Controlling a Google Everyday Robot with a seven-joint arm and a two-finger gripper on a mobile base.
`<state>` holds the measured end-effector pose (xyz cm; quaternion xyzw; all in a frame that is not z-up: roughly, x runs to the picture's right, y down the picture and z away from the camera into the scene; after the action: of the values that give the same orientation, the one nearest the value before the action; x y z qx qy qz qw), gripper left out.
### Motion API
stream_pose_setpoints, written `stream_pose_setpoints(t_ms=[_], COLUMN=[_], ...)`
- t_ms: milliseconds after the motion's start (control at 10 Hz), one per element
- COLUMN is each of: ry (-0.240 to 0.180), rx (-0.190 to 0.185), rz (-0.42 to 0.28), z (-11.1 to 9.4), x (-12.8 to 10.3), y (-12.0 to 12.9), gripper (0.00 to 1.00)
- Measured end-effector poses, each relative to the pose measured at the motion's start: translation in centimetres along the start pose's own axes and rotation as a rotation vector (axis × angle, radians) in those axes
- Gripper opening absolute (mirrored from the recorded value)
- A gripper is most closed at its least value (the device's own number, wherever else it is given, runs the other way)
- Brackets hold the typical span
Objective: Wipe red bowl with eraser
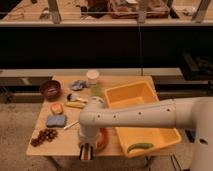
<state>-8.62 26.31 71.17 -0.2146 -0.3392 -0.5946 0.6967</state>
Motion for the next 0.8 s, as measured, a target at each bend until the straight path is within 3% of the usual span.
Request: stream_pose_setpoints(t_ms=[200, 500, 800], ry=[0.017, 0.026, 0.052], rx=[-0.019, -0.082, -0.092], rz=[0.042, 0.048, 0.068], z=[-0.6, 0.1, -0.3], x=[0.6, 2.3, 5.5], y=[1.8, 2.6, 2.9], gripper=[0.0, 0.0, 0.0])
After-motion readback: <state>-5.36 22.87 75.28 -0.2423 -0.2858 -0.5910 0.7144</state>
